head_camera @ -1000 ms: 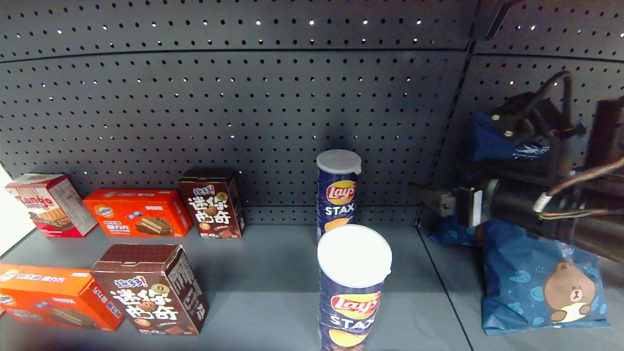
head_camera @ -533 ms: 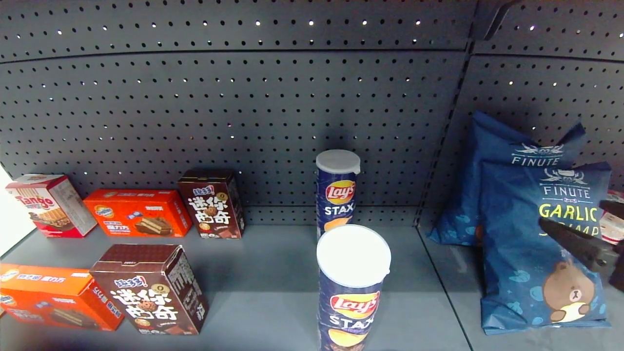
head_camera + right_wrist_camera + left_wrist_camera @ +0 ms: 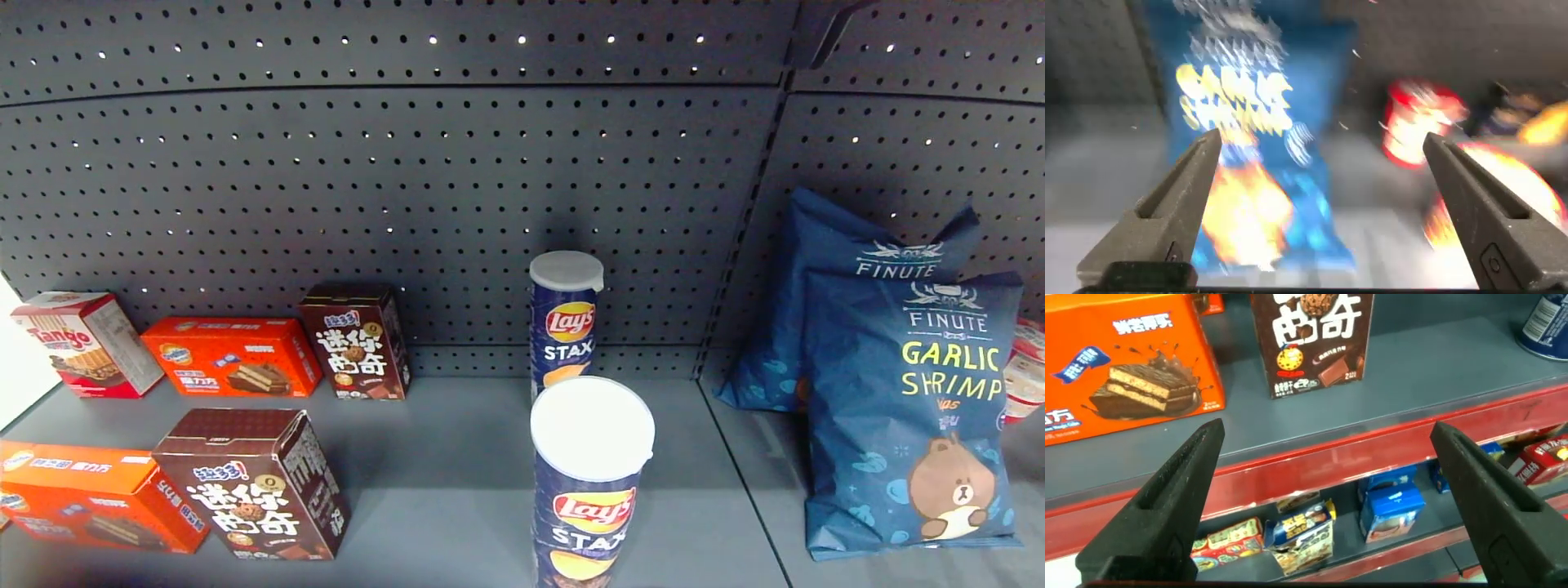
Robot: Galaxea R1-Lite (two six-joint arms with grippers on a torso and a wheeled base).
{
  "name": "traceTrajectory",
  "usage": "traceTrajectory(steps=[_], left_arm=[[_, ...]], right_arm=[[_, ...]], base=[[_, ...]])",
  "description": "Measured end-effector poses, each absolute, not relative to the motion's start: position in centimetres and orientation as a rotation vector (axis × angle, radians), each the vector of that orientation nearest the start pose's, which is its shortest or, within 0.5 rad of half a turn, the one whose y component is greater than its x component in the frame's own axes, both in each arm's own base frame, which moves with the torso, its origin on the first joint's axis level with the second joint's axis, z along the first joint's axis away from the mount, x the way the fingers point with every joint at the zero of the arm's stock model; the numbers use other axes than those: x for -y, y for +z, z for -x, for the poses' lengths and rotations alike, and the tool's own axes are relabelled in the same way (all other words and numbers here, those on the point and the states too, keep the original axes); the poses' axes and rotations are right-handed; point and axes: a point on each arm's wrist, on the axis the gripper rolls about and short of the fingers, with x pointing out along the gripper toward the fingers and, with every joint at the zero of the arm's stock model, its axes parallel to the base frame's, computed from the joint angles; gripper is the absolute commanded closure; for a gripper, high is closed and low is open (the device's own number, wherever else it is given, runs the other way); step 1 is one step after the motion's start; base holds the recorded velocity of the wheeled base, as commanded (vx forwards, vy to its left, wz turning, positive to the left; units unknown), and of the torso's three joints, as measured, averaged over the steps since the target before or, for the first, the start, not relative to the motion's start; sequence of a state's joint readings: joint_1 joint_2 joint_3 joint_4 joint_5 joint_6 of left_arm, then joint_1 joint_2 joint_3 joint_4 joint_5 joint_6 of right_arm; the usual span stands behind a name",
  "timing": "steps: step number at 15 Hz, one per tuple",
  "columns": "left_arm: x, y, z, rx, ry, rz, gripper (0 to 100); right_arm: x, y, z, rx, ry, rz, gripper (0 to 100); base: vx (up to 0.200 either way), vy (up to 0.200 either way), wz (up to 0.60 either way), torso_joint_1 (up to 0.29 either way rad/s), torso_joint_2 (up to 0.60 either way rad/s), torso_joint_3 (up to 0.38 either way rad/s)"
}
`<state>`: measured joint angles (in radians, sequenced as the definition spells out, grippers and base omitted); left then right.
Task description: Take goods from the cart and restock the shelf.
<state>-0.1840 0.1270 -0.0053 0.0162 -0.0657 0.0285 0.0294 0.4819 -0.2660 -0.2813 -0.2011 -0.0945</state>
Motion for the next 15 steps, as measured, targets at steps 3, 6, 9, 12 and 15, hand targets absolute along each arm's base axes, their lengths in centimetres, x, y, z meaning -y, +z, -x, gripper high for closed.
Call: traceTrajectory(steps=[3,6,9,12,15], left_arm=[[-0.1,7.8,1.3,-0.136,-0.180,-0.032,0],[0.1,7.8,1.4,-0.129,-0.060,-0.026,0],[0.1,7.7,1.9,-0.070,-0.069,-0.025,0],[0.2,7.6,2.1,-0.043,-0.087,-0.027,0],[0.2,7.6,2.1,-0.034,-0.088,-0.028,0]], right_arm=[[0.4,14.3,1.1,-0.017,-0.256,0.092,0],[0.2,11.5,2.0,0.002,-0.267,0.088,0],[-0.1,9.2,1.6,0.010,-0.153,0.065,0],[-0.1,8.6,1.6,-0.011,-0.127,0.054,0],[0.0,8.5,1.6,-0.015,-0.183,0.041,0]], base=[[0.000,0.000,0.00,0.000,0.00,0.000],[0.000,0.000,0.00,0.000,0.00,0.000],[0.000,0.000,0.00,0.000,0.00,0.000],[0.000,0.000,0.00,0.000,0.00,0.000],[0.000,0.000,0.00,0.000,0.00,0.000]])
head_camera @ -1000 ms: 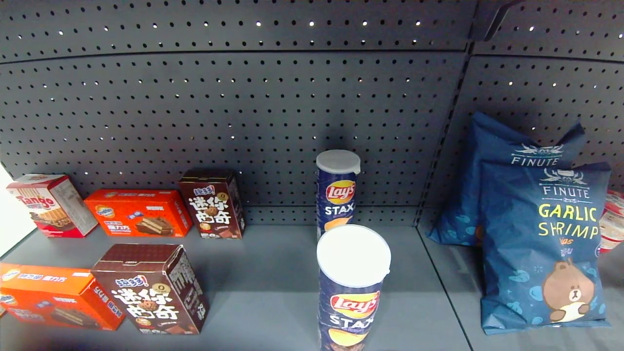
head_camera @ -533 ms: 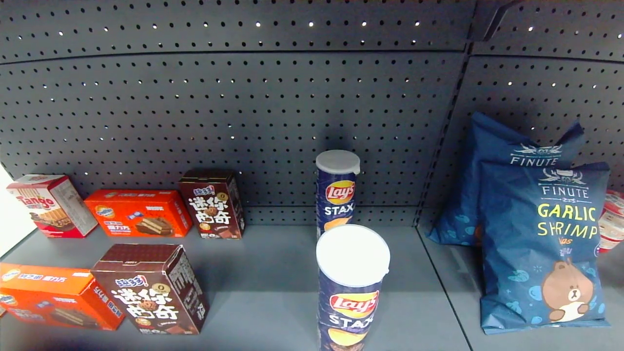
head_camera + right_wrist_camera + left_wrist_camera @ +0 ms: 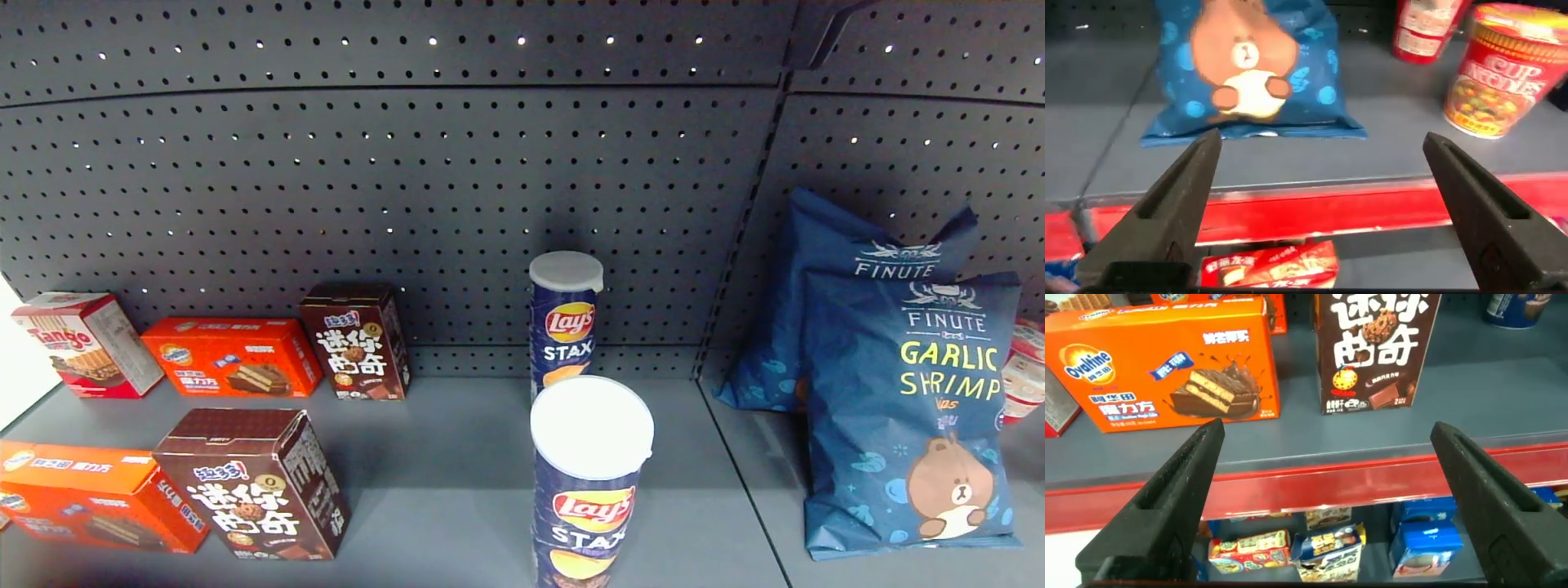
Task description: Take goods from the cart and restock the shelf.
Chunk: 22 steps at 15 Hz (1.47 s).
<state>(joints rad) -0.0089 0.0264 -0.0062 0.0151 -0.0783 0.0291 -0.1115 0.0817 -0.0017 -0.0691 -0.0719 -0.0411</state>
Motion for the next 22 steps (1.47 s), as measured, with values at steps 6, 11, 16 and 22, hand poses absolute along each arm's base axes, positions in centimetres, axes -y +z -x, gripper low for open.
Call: traceTrajectory(steps=[6,11,16,22], left_arm=[[0.18,7.59,2.15,-0.038,-0.107,-0.036,0],[0.19,7.58,2.18,-0.026,-0.097,-0.042,0],[0.11,7.56,2.17,-0.015,-0.060,-0.058,0],[0.15,7.56,2.17,-0.015,-0.080,-0.050,0]], right_arm=[[-0.15,7.72,1.64,-0.081,-0.129,-0.009,0],[-0.15,7.74,1.63,-0.081,-0.128,-0.009,0],[0.01,7.71,1.80,-0.059,-0.026,-0.006,0],[0.03,7.61,2.23,-0.002,-0.015,-0.008,0]], base=[[0.000,0.000,0.00,0.000,0.00,0.000],[0.000,0.000,0.00,0.000,0.00,0.000],[0.000,0.000,0.00,0.000,0.00,0.000],[-0.067,0.000,0.00,-0.001,0.00,0.001]])
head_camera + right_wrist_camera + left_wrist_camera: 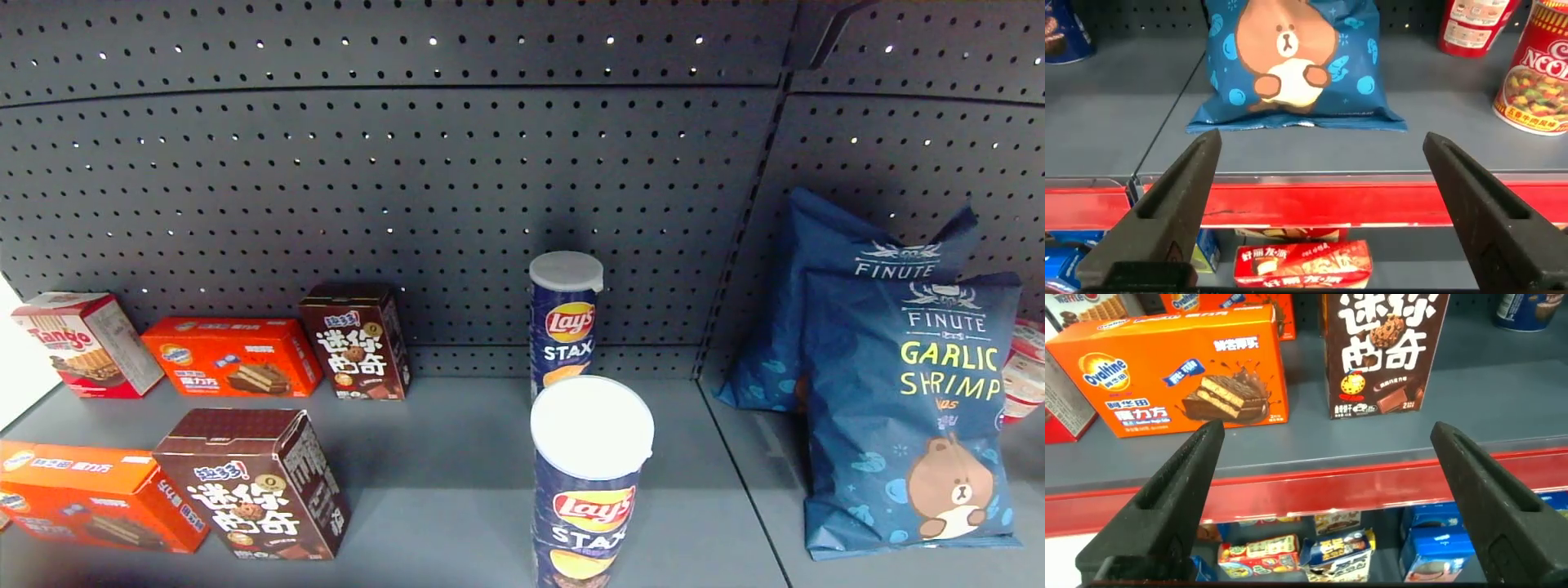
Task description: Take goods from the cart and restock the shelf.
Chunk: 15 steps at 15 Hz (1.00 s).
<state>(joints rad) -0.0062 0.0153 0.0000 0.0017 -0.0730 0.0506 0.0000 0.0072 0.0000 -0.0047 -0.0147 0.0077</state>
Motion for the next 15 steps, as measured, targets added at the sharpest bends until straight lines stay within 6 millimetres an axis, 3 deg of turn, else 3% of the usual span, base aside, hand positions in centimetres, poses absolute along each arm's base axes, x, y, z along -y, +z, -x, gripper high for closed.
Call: traceTrajectory(steps=[4,6,15], left_arm=[[0.19,7.63,2.19,-0.012,-0.098,-0.046,0],[0.20,7.58,2.18,-0.013,-0.099,-0.050,0],[0.18,7.61,2.19,-0.013,-0.092,-0.030,0]], right_arm=[[0.03,7.61,2.26,0.003,-0.010,-0.004,0],[0.03,7.59,2.27,0.002,-0.011,-0.006,0],[0.02,7.58,2.28,0.003,-0.009,-0.006,0]], base=[[0.000,0.000,0.00,0.000,0.00,0.000],[-0.200,0.000,0.00,0.017,0.01,0.000],[0.000,0.000,0.00,0.000,0.00,0.000]])
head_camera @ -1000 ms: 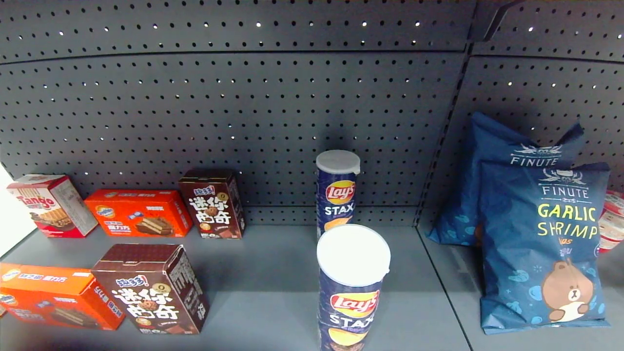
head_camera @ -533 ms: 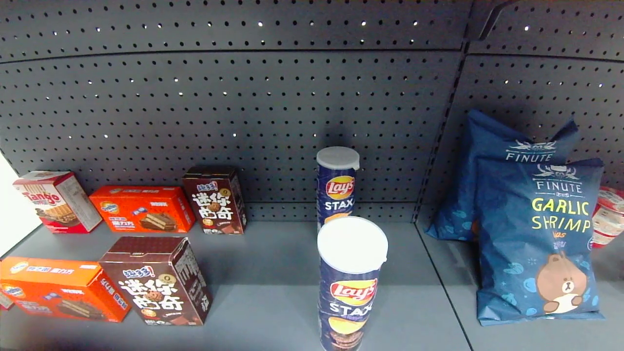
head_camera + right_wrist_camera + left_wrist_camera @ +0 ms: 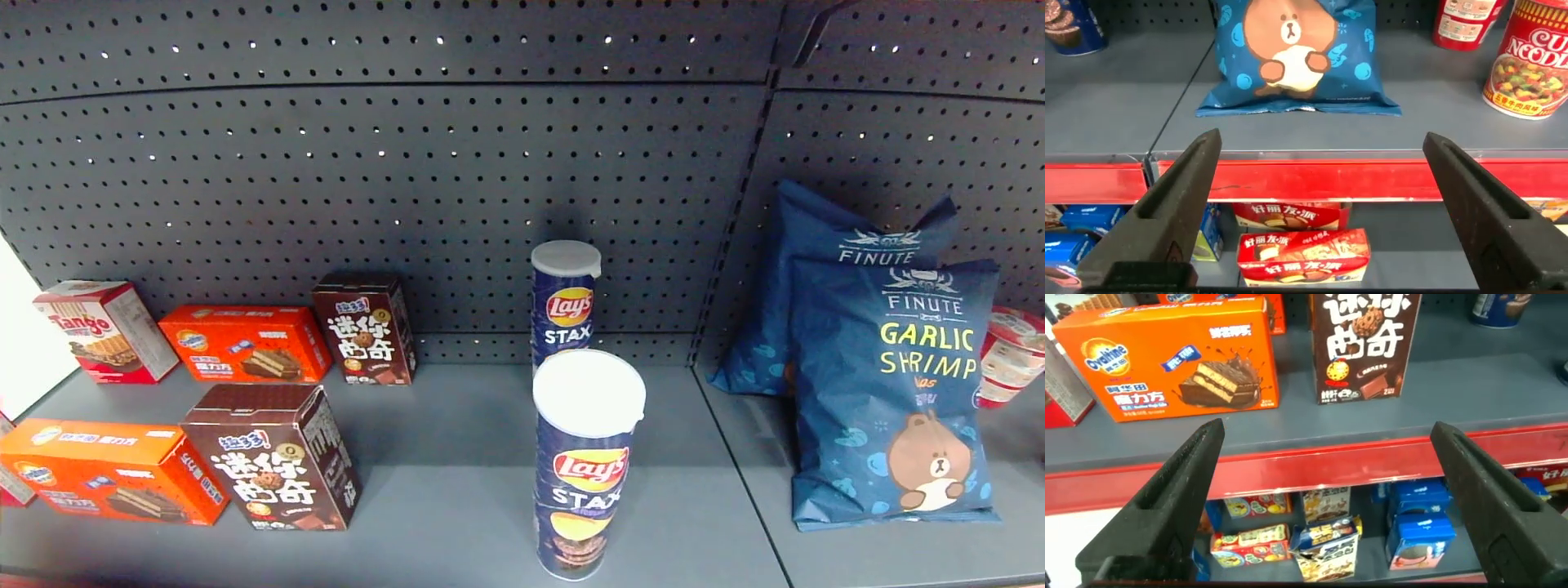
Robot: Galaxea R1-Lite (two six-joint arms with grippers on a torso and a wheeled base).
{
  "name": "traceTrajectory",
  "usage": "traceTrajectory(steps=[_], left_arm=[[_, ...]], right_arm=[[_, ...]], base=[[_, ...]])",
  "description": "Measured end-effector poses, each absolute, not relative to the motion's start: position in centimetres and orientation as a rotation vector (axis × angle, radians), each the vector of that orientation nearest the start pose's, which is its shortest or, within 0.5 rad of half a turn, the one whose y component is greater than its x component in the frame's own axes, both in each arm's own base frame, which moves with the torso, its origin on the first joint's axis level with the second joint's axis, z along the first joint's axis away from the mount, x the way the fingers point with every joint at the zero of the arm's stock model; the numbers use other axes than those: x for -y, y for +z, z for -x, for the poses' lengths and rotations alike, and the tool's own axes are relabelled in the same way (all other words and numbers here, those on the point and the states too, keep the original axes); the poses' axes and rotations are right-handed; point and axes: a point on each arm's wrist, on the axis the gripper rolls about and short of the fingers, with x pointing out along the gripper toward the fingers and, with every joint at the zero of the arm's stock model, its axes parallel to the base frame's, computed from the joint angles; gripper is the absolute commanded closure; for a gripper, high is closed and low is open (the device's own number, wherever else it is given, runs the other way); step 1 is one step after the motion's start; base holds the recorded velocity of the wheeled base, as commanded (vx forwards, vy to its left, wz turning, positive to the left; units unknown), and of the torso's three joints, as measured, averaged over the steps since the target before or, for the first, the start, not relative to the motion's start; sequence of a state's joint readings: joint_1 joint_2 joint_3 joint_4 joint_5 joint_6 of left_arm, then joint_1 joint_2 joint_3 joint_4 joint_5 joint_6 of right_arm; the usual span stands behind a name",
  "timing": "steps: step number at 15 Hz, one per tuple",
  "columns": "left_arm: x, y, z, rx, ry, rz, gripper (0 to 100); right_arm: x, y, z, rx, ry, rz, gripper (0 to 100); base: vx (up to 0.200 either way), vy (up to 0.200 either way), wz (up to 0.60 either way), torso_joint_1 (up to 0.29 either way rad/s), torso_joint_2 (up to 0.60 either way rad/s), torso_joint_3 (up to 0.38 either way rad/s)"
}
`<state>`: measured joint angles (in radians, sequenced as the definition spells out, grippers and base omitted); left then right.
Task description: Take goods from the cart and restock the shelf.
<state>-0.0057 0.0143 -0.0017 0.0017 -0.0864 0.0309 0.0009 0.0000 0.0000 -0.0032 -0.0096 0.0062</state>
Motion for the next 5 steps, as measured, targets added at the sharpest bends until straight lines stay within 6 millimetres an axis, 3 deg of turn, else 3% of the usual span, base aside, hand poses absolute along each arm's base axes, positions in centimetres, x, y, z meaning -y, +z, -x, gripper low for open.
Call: traceTrajectory(steps=[5], left_arm=[[0.18,7.57,2.18,-0.014,-0.091,-0.029,0]], right_arm=[[0.02,7.59,2.28,0.004,-0.007,-0.005,0]], base=[[0.000,0.000,0.00,0.000,0.00,0.000]])
